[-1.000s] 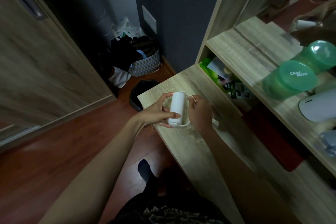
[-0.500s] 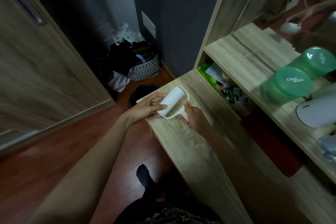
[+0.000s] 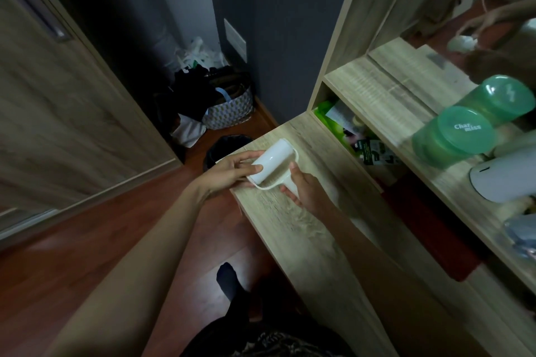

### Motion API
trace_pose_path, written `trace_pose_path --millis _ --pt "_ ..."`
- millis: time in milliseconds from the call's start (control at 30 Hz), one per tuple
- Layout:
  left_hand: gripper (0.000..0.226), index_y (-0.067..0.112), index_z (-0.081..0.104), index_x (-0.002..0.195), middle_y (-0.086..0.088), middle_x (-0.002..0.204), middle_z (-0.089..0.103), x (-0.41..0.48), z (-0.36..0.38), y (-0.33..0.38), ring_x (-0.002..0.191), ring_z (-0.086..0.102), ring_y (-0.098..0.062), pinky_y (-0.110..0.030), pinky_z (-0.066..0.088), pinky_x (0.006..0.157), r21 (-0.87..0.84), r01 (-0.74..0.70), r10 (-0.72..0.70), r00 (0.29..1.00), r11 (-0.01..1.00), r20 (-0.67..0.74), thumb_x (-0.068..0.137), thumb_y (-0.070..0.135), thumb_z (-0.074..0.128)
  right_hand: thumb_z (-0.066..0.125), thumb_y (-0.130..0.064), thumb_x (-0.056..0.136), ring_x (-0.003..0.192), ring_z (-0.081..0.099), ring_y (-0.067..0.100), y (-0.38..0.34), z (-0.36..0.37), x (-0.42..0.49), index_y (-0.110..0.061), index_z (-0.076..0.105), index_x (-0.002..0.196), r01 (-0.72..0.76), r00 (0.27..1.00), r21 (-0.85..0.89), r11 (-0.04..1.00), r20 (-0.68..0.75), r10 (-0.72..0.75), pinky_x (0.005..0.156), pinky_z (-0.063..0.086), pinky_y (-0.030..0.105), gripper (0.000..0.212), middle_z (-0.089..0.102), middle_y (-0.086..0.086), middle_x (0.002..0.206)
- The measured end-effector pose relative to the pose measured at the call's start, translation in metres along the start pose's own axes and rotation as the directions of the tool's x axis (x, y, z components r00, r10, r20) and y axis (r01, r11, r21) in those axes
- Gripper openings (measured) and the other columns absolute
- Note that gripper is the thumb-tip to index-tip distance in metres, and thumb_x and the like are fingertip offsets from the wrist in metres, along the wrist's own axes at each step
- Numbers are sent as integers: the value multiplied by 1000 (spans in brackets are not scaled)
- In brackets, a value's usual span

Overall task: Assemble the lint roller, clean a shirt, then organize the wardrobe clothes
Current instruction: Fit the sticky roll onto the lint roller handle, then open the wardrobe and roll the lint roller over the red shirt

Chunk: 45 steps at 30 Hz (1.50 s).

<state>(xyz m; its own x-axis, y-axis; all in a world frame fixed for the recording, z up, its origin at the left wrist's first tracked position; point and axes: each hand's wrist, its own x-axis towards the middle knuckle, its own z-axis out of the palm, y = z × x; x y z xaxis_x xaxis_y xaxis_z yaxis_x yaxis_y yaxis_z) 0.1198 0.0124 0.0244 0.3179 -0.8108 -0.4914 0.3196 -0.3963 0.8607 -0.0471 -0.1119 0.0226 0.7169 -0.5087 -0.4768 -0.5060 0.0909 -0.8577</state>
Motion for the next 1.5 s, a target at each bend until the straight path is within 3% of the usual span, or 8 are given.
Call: trace_pose_path --millis 133,300,600,767,967,1100,1267,1500 --pt "34 16 57 128 -6 103 69 1 -4 5 91 69 -12 -26 57 82 98 -25 34 996 995 -85 94 17 62 35 -37 102 58 48 15 1 -6 -5 2 67 97 29 986 53 998 161 -38 56 40 26 50 53 8 68" --pt "33 15 60 121 -4 106 67 4 -6 8 99 64 -17 -36 51 90 165 -32 59 985 986 -160 93 32 63 37 -37 102 50 45 13 10 -8 -9 -10 60 113 -43 956 196 980 292 -16 47 38 25 37 52 5 64" --pt "33 18 64 115 -2 116 65 8 4 14 106 64 -17 -31 54 93 195 -113 144 977 974 -155 85 25 74 25 -53 99 33 30 9 4 9 -15 -11 54 76 -108 981 317 942 190 49 36 21 21 57 38 -2 45" --pt "29 19 61 119 3 100 66 11 8 18 81 64 -5 -16 48 70 148 -61 122 884 987 -451 97 36 56 32 -52 98 35 31 8 6 11 -18 -15 49 67 -49 999 301 952 37 39 36 25 20 51 36 -1 47" --pt "48 23 59 127 6 96 58 6 12 13 83 61 0 -13 45 73 234 -56 124 949 971 -289 83 36 74 35 -56 96 38 35 8 7 9 -18 -15 50 69 -27 1000 202 979 -8 29 39 29 20 51 40 -3 48" --pt "30 5 61 120 2 90 63 8 16 16 70 63 2 -4 44 54 113 -120 162 837 986 -523 95 21 61 35 -54 97 38 34 8 5 10 -21 -15 50 69 -9 1000 185 983 -18 12 37 28 19 50 39 -3 47" --pt "17 13 68 107 -3 103 70 -6 2 19 86 67 -8 -14 50 73 197 -230 301 794 953 -528 99 18 54 35 -52 97 36 33 9 -9 18 -18 -15 50 67 -23 1000 217 976 15 20 37 27 20 50 38 -2 45" --pt "30 11 63 125 5 118 66 -61 -45 44 106 59 -1 -6 42 87 649 -302 699 479 699 -530 102 21 47 35 -54 96 35 32 10 -58 54 10 -14 52 66 56 992 266 962 96 -84 36 25 19 53 37 0 45"
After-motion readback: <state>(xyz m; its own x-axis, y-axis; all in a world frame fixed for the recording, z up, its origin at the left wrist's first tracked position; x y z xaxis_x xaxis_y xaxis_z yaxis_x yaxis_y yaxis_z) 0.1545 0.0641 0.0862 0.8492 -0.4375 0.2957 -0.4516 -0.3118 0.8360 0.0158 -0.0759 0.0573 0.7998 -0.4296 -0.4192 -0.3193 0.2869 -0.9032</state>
